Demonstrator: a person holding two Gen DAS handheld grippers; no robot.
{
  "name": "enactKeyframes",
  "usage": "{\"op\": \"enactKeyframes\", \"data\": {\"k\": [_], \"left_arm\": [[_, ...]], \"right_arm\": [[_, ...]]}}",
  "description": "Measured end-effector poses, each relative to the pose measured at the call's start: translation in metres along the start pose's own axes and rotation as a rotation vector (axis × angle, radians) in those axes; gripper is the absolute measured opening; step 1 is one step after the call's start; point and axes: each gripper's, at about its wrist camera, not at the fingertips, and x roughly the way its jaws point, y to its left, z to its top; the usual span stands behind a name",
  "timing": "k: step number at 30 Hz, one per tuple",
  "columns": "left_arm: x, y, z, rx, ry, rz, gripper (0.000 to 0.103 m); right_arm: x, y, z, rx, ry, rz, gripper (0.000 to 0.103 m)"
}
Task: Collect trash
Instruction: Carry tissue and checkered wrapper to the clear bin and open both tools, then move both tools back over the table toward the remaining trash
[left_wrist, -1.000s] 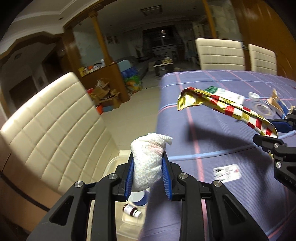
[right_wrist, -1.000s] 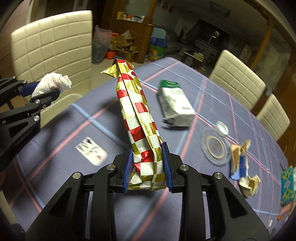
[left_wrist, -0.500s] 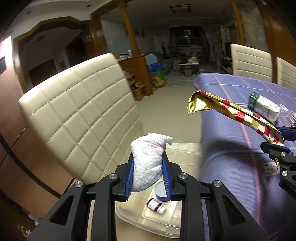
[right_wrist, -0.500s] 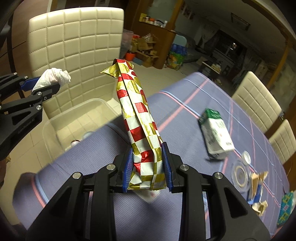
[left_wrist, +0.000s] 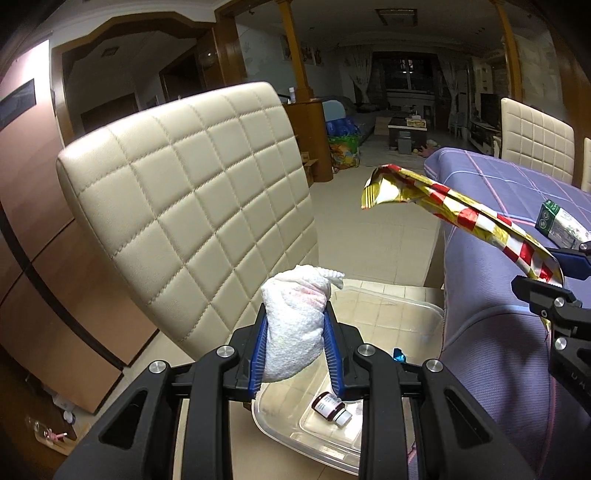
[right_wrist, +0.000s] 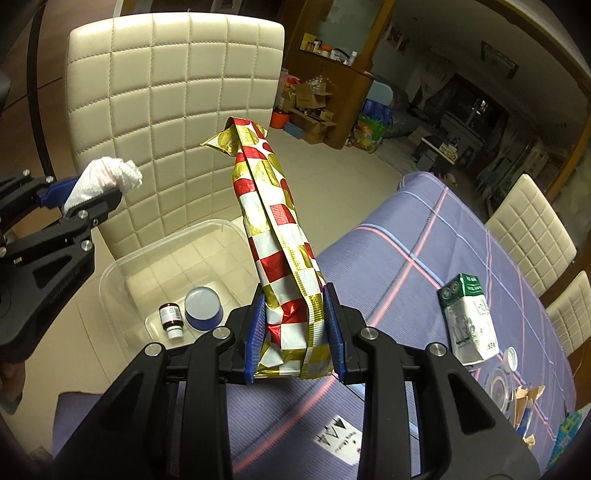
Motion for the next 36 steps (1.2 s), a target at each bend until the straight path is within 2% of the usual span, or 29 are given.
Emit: {"op": "enactKeyframes", "data": {"k": [1,3,7,18,27,28,30,32,36], "left_arm": [[0.001,0.002,-0.001,-0.004,0.004,0.002,0.027],[0.003,0.004,-0.002,-0.009,0.010,0.003,0.027],[0.006,0.007,-0.004,-0.017,0.021,-0.005,0.027],[0.008,-0.006,-0.001,0.007,0.025,-0.026,0.027],[0.014,-0.020,0.006,0.015,0.027,-0.080,0.030],[0.015,-0.021,0.007,0.016,0.030,-0.087,0.033],[0.016,-0.023,0.009,0.010,0.031,-0.077,0.062],[0.014,-0.023,0.010,-0.002,0.022,-0.097,0.073],[0.014,-0.024,0.010,-0.001,0.022,-0.095,0.074]], "right_arm": [[0.001,-0.001,0.001,0.009,0.005,-0.002,0.062],[-0.002,-0.005,0.001,0.027,-0.029,-0.030,0.092],[-0.005,0.001,0.000,-0.012,-0.048,-0.084,0.086],[-0.013,-0.002,-0.008,-0.017,-0.058,-0.088,0.086],[-0.011,-0.016,-0.010,0.021,-0.050,-0.096,0.087],[-0.010,-0.019,-0.010,0.030,-0.048,-0.097,0.087],[-0.009,-0.021,-0.011,0.040,-0.043,-0.096,0.087],[-0.009,-0.023,-0.011,0.047,-0.041,-0.096,0.087],[-0.009,-0.024,-0.013,0.051,-0.040,-0.096,0.087]]}}
